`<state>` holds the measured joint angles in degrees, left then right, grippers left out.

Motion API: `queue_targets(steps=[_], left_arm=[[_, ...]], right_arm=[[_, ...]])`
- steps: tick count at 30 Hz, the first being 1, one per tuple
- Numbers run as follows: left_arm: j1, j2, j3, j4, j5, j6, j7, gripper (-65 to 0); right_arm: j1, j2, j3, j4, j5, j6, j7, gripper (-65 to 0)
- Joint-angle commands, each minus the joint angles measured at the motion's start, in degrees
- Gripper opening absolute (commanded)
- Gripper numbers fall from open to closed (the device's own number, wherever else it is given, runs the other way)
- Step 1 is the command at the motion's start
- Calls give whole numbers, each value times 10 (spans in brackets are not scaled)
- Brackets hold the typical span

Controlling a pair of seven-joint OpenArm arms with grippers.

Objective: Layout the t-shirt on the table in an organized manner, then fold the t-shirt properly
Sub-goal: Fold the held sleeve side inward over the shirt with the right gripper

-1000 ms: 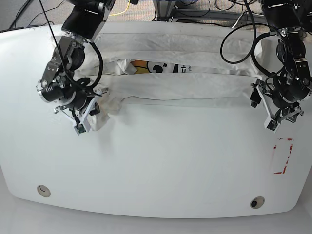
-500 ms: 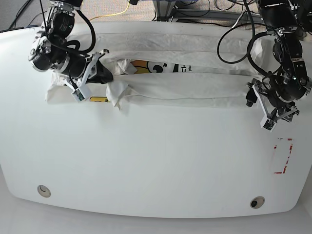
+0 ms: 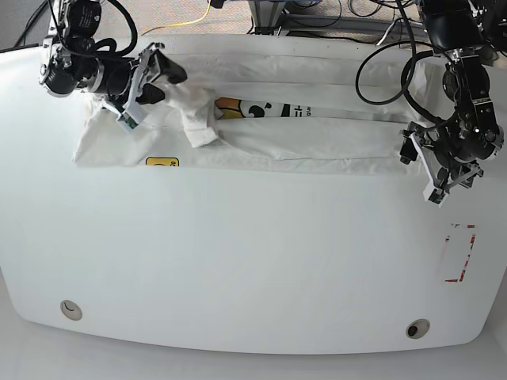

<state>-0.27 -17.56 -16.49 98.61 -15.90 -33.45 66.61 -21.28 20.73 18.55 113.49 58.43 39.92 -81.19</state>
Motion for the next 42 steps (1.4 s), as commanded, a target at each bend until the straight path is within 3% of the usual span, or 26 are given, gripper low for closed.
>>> queue_targets(steps=[1, 2, 6, 10, 14, 20, 25, 34, 42], left_arm=[[-14, -9, -3, 8, -1, 0, -8, -150], [-15, -9, -3, 8, -1, 0, -8, -150], [-17, -9, -3, 7, -1, 0, -8, -150], [-18, -8, -3, 7, -2, 0, -8, -150], [-18, -6, -3, 10, -4, 0, -8, -150], [-18, 8, -3, 10, -1, 0, -8, -150], [-18, 8, -3, 9, -1, 0, -8, -150], [-18, 8, -3, 8, -1, 0, -9, -150], [-15, 8, -3, 7, -1, 0, -48, -150]], right_arm=[[-13, 45, -11, 11, 54, 1, 12, -30], [-15, 53, -11, 11, 69, 1, 12, 0], [-10, 81, -5, 11, 136, 1, 12, 0], [0, 85, 28, 9, 157, 1, 12, 0], [26, 74, 57, 6, 129, 1, 26, -70], [67, 26, 54, -19, 51, 1, 27, -151], [70, 0, 14, -21, 13, 1, 27, -138], [66, -5, -38, -25, 10, 1, 29, -140], [61, -5, -72, -40, 7, 1, 29, -143]])
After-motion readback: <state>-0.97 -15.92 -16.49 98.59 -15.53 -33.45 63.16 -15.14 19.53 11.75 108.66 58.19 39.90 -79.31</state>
